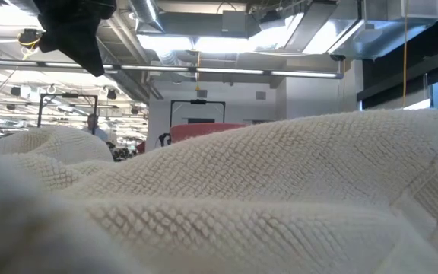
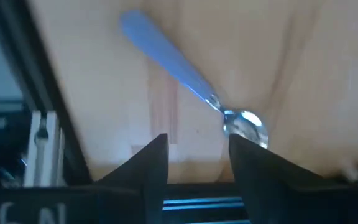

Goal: Set table place
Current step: Put the purple spoon into the pink bowl

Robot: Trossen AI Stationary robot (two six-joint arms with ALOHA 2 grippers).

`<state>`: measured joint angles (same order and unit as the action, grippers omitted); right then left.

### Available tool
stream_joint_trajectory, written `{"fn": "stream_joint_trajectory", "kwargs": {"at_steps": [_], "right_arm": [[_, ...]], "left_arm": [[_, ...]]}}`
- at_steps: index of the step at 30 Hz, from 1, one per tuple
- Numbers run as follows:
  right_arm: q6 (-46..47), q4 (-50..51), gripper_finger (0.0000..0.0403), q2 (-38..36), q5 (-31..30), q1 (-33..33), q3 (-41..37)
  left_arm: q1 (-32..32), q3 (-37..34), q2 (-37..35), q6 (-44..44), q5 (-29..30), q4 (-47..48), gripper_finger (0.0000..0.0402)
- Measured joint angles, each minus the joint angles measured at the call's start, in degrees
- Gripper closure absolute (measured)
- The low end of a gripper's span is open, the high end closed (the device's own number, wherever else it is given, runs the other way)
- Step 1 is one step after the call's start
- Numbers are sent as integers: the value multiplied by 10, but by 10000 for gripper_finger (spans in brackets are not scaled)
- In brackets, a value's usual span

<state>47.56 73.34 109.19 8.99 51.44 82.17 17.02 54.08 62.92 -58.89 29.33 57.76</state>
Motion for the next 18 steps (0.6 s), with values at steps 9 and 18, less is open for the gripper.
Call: {"fn": "stream_joint_trajectory", "kwargs": {"at_steps": [9,18], "right_arm": [[-226,-5,233,0,-4,13,0],[-268,-92,233,-1,-9,13,-28]], "left_arm": [[0,0,0,-81,-1,-18,374],[1,0,0,-85,-1,-20,374]]}}
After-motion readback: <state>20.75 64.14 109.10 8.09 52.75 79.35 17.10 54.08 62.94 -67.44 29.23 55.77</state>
